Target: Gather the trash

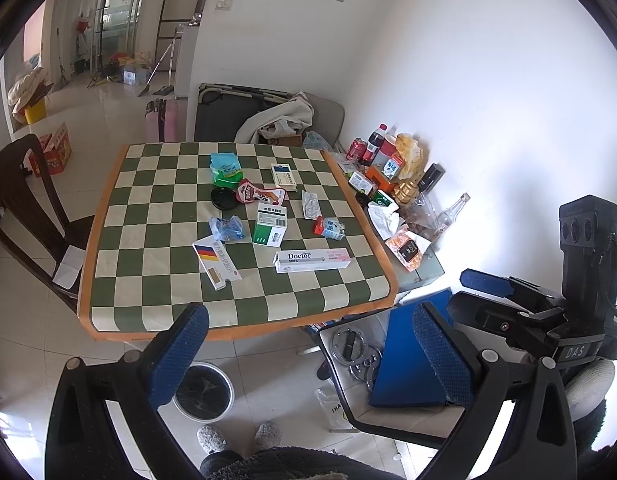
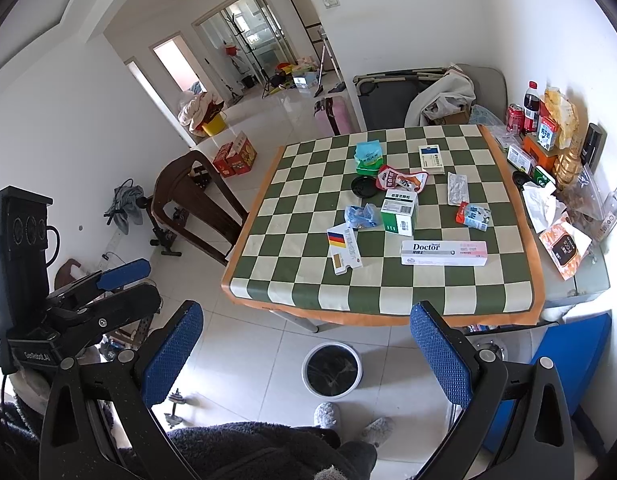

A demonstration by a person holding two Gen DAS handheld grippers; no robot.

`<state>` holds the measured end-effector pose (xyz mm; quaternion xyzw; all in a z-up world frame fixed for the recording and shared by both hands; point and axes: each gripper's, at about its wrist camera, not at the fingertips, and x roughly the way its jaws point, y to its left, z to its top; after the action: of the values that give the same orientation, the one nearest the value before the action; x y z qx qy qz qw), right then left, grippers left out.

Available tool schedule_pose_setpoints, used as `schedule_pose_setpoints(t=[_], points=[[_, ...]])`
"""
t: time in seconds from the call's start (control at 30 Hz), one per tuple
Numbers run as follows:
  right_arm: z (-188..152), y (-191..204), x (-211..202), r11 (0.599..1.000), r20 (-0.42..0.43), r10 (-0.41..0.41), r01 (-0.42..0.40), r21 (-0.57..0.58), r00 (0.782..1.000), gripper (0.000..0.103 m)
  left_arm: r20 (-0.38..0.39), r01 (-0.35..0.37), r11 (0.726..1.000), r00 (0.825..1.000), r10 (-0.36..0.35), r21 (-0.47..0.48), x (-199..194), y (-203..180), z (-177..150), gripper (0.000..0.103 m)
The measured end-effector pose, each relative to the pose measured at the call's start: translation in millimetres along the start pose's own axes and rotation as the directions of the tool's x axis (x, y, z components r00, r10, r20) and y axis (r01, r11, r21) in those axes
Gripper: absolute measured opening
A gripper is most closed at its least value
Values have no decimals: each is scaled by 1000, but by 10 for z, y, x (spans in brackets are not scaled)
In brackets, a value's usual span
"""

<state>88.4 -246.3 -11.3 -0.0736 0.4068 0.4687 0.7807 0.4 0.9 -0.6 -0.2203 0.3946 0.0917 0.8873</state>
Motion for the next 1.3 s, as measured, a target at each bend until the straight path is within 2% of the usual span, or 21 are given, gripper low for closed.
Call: schedule_pose_setpoints(t=[0.37, 0.73, 1.3], points=[[0, -5, 2, 1000, -1, -1, 1, -1, 1000, 103, 0, 6, 1000, 1000, -6, -3, -7, 8, -2, 103], [-6, 12, 9, 1000, -3, 2, -2, 1, 1000, 103, -7, 7, 1000, 1000, -7, -4, 17, -303, 40, 103], [-7, 6, 21, 1000, -5, 7, -7, -3, 1000, 103, -2, 8, 1000, 1000, -8, -3, 55, -289, 30, 103]])
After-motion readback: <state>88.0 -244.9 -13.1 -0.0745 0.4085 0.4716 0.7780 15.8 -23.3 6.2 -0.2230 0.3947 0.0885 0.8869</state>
